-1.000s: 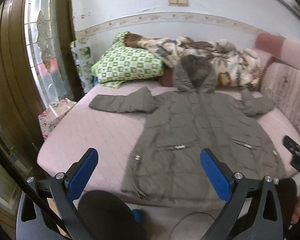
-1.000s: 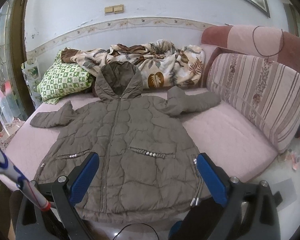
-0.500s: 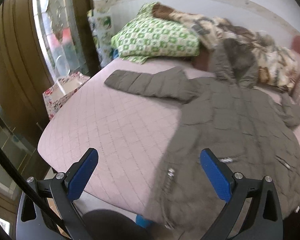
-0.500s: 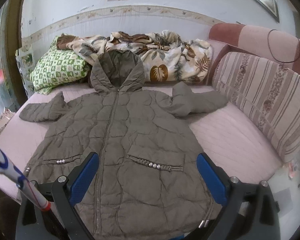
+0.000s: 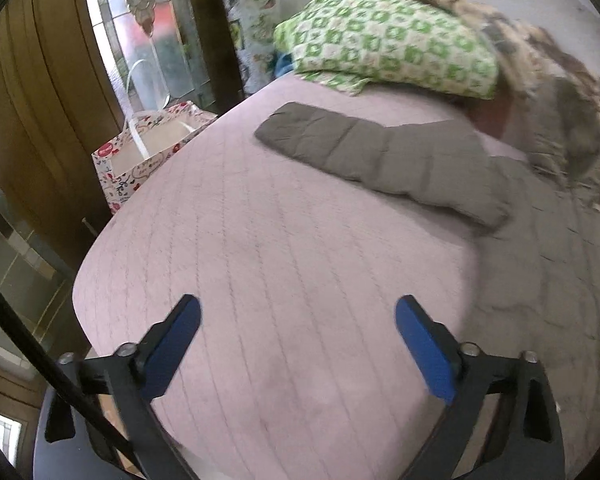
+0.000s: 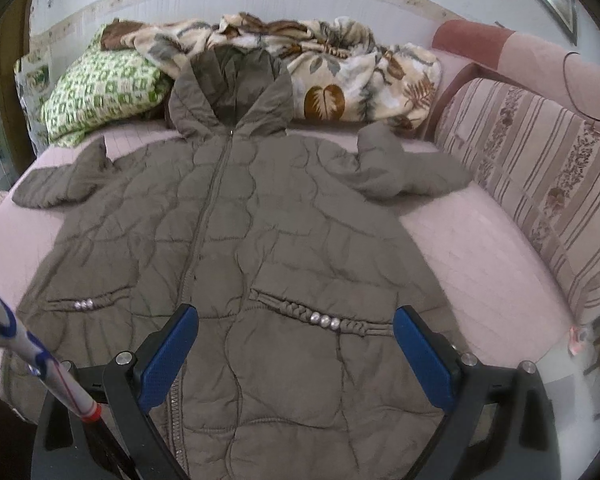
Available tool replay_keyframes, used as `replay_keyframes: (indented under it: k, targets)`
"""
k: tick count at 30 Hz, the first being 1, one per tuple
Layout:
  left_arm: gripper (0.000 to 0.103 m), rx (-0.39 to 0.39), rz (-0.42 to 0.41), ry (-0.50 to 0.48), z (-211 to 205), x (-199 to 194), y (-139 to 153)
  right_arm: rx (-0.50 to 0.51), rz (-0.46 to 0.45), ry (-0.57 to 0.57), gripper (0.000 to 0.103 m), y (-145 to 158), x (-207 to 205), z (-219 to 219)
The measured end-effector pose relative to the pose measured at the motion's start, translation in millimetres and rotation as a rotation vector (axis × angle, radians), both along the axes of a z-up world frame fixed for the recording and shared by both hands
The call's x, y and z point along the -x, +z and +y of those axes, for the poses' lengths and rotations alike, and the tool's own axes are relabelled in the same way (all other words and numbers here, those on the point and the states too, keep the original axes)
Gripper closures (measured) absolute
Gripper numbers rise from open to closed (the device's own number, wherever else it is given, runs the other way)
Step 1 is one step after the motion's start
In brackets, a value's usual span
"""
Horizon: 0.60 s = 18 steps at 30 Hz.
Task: Fold large clothes
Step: 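Move the left tool toward the jacket sleeve lying on the bed, then close the left tool on the sleeve cuff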
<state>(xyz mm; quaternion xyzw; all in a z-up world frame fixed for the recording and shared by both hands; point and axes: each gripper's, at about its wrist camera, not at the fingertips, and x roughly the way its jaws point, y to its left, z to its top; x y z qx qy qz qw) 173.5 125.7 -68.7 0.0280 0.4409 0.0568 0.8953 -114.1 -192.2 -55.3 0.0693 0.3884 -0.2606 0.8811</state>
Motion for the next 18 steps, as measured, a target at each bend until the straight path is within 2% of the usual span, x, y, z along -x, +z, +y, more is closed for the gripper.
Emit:
replay_keyframes:
  k: [9,13,18]
  targets:
    - [0.017,0.003,0.018,0.054,30.7,-68.5,-20.3,-0.019,0.058,-0.025,0.003,-25.7,-23.8,-12.5]
    - [0.017,0.103,0.049,0.087,48.8,-107.3,-31.7,-0.02,0.077,-0.029,0.003,-34.9,-32.8,-17.0]
    - [0.017,0.249,0.127,0.139,67.3,-166.7,-54.0,-0.034,0.104,-0.041,0.003,-47.2,-44.5,-22.0]
